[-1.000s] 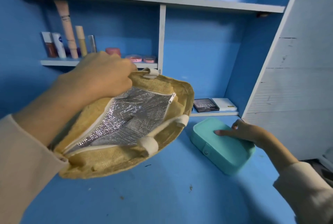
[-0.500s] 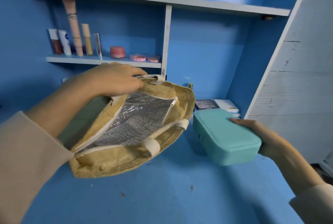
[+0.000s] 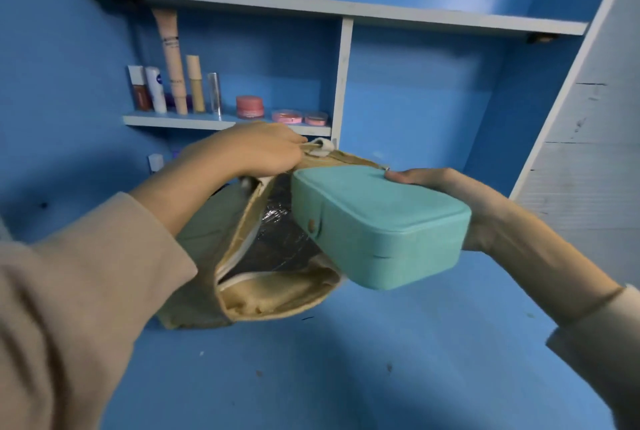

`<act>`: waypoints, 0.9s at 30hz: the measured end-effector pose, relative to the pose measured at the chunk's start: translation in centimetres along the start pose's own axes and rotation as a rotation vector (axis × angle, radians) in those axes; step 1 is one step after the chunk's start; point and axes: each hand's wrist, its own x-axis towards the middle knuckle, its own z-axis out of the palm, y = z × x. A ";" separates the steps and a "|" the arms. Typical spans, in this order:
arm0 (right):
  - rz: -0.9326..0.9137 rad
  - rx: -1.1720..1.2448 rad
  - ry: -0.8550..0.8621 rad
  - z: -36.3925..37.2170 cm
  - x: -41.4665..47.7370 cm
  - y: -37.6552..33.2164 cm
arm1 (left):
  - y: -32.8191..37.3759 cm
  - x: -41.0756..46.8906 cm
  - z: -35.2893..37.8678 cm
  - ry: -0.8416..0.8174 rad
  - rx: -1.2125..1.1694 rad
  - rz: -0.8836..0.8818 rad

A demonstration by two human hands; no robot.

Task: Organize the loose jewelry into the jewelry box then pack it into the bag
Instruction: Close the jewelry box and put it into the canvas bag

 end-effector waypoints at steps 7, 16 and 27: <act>0.148 -0.083 0.139 4.7 3.7 0.5 | 2.0 -0.4 -0.1 0.072 -0.109 0.037; 0.143 0.219 0.337 9.6 7.0 4.5 | 3.4 -0.1 -0.3 0.034 -0.153 0.159; 0.071 -0.157 0.064 8.8 3.8 1.5 | -1.7 1.1 0.5 -0.070 -0.229 0.163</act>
